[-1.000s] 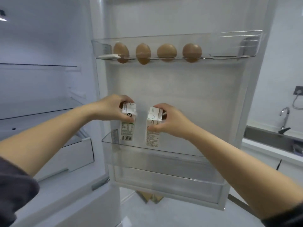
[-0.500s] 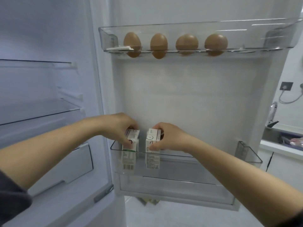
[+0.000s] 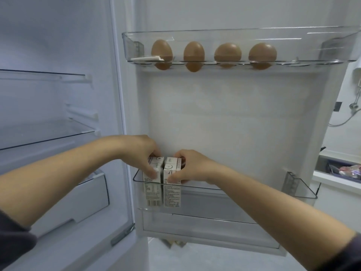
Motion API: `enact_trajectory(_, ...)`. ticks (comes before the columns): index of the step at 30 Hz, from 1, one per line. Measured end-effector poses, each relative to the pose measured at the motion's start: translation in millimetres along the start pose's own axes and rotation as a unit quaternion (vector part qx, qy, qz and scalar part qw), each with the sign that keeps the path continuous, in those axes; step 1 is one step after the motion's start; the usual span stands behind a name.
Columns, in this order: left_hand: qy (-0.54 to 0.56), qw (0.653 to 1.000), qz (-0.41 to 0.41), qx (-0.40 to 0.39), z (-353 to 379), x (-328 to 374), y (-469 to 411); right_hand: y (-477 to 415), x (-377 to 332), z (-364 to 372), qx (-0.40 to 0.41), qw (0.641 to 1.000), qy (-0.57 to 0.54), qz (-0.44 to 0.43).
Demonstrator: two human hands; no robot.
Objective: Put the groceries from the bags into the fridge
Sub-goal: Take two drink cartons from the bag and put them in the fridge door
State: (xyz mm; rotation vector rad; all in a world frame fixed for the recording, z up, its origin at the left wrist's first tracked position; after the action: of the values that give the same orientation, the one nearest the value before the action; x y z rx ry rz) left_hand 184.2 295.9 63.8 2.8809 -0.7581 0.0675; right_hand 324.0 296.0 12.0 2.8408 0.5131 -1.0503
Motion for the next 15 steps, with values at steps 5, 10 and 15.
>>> enact_trajectory(5, 0.007, 1.0, 0.009, -0.002, 2, -1, 3, 2, 0, 1, -0.016, 0.999, -0.032, -0.002)
enact_trajectory(10, 0.029, 0.999, 0.022, 0.018, 9, -5, 5, 6, 2, 3, -0.018, 0.999, -0.051, -0.002)
enact_trajectory(15, 0.034, 0.998, 0.034, 0.031, 11, -6, 10, 9, 1, 3, -0.012, 0.997, -0.072, 0.004)
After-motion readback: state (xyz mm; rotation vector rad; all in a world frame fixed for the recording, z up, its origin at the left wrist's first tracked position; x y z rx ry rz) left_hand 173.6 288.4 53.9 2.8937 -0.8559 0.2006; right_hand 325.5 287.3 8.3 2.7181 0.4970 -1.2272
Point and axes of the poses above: each hand's wrist, its own y-axis away from the middle knuckle, its own z-axis out of the palm, x = y × z, the point moved 6 cm from there along -y, towards the middle knuckle, and after that the axes turned 11 degrees about y, right-handed, at the moved point
